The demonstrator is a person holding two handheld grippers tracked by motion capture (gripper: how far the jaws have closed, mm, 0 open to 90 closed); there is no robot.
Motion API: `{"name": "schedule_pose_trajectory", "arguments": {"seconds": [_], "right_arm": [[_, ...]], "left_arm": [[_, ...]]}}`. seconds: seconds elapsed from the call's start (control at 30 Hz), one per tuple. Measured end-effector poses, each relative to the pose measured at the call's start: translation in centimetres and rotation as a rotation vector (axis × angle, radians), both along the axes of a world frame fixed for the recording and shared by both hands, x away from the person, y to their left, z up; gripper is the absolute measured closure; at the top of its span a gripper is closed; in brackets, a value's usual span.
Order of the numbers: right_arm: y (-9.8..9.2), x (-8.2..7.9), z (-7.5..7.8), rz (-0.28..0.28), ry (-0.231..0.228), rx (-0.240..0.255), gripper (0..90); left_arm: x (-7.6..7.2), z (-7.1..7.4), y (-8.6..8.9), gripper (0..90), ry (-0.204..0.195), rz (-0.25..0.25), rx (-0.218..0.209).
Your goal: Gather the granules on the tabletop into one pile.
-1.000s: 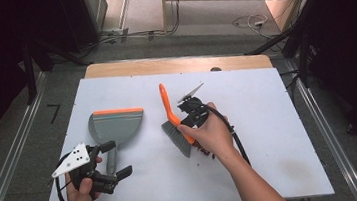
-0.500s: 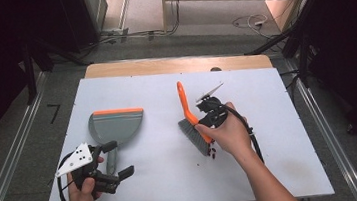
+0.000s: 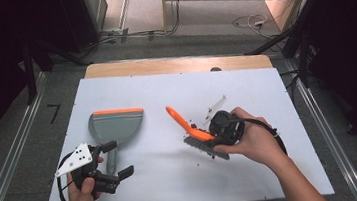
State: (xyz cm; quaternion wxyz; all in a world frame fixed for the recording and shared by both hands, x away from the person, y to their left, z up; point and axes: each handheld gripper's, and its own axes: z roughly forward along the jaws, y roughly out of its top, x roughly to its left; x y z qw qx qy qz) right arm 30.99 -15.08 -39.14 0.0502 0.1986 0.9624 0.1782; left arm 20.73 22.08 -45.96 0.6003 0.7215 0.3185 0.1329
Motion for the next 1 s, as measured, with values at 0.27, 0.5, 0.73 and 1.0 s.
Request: {"name": "schedule_pose_trajectory", "arguments": {"seconds": [0.27,0.5,0.73,1.0], "right_arm": [[-0.7,-2.4,-2.0,0.235,-0.028,-0.001,68.6],[-0.1,-2.4,-3.4,0.357,0.007,-0.042,68.7],[-0.2,0.7,-3.7,0.359,0.032,0.000,68.6],[0.2,3.4,-3.5,0.344,0.012,-0.001,68.6]], "left_arm": [[0.0,-0.1,-0.2,0.1,0.005,0.002,0.007],[0.1,-0.2,-0.2,0.1,0.011,0.006,0.001],[0.0,-0.1,0.0,0.1,0.008,0.007,-0.003],[0.1,-0.2,0.1,0.1,0.009,0.009,-0.003]]}}
